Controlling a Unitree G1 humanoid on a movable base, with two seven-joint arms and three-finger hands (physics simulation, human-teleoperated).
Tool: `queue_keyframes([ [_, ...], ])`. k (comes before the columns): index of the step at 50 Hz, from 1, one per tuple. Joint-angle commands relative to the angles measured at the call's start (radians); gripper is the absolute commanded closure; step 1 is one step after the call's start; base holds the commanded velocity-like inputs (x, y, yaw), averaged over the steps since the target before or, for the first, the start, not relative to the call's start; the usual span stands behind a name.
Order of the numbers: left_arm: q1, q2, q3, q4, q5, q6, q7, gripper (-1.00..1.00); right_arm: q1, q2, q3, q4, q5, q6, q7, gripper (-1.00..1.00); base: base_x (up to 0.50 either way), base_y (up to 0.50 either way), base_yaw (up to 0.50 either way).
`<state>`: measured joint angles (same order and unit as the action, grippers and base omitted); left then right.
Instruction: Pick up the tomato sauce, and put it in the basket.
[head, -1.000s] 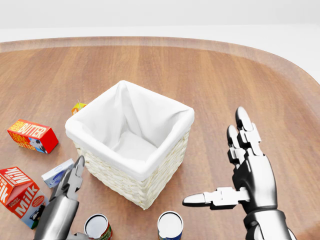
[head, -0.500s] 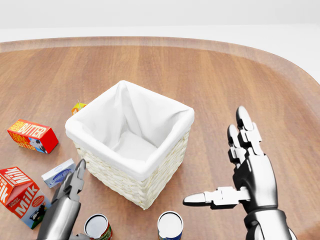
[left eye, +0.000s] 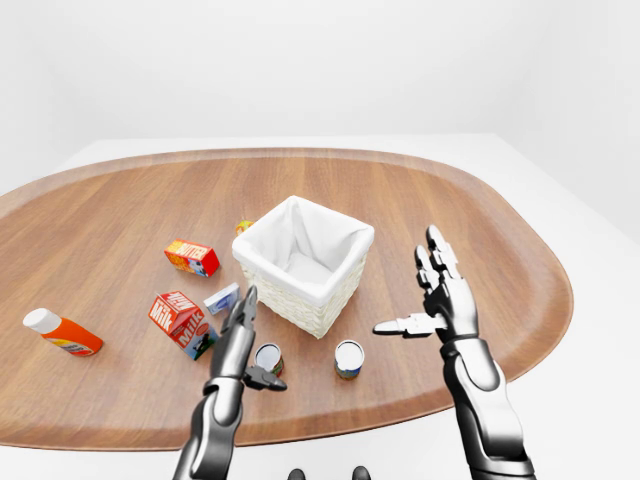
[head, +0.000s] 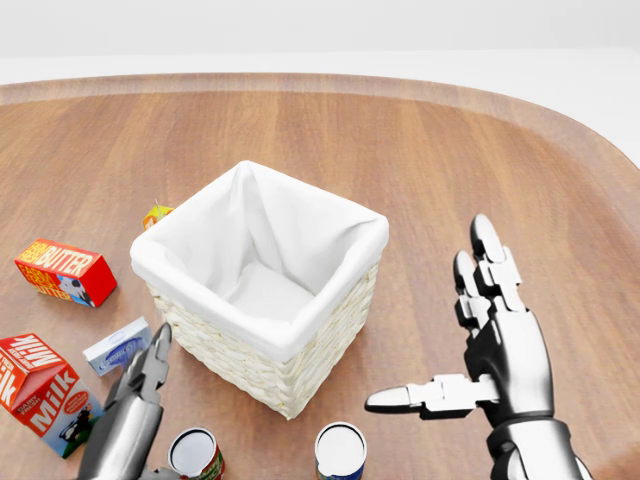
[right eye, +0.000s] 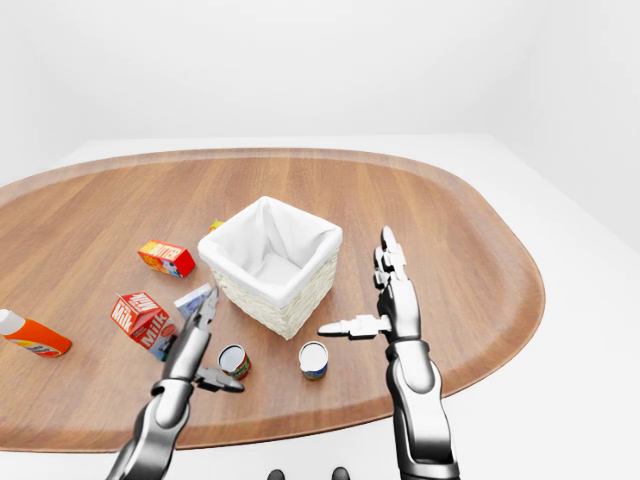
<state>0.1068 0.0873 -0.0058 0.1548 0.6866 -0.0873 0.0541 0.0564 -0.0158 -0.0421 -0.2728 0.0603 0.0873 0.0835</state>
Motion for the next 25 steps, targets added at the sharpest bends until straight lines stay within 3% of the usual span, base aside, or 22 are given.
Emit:
queue_keyframes([
  [1,-0.02,0.004,-0.003,0.057,0.006,0.0,0.026,-1.0,0.002,0.0,0.001,-0.007,0.0,0.0,-0.001,-1.0,0.0,0.0,0.0],
  [25,-0.071,0.008,-0.005,0.165,-0.007,0.0,0.073,-1.0,0.002,0.0,0.0,-0.009,0.0,0.0,0.0,-1.0,0.0,0.0,0.0],
])
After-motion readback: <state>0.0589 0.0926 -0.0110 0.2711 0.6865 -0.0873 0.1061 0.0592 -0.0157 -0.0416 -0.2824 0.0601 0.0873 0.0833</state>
